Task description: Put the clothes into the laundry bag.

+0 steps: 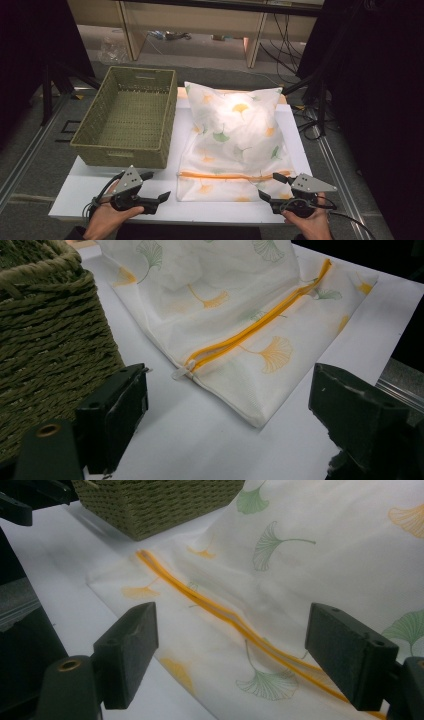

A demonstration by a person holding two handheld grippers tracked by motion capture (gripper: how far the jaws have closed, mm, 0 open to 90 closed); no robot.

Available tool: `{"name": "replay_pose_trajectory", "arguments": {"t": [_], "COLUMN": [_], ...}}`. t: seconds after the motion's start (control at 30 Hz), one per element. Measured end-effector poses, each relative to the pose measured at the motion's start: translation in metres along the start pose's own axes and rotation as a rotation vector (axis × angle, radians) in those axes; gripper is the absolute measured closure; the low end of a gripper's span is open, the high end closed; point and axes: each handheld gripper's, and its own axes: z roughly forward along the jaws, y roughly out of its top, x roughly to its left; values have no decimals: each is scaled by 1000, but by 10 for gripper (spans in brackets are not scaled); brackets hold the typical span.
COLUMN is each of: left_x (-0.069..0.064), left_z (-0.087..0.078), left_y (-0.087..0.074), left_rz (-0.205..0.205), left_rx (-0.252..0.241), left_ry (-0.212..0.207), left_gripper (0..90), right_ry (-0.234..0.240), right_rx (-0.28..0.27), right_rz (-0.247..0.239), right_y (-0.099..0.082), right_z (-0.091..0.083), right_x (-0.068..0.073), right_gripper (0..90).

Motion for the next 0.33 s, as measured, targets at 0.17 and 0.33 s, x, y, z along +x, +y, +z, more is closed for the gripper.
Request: {"name": "replay_pose_trajectory", "arguments": {"t": [0.17,0.33], "left_x": [-1,2], "left_z": [1,0], "left_y": [0,0], "left_rz": [5,-2], "left_rx": [4,5], "left_ry": [-6,1], "left_gripper": [157,156], "right_ry": [25,30], "right_rx": [-1,-18], "right_rz": [16,-21], "right_y": [0,1], "right_z": [1,2], "right_x": [1,-1], "right_gripper": [222,214]}}
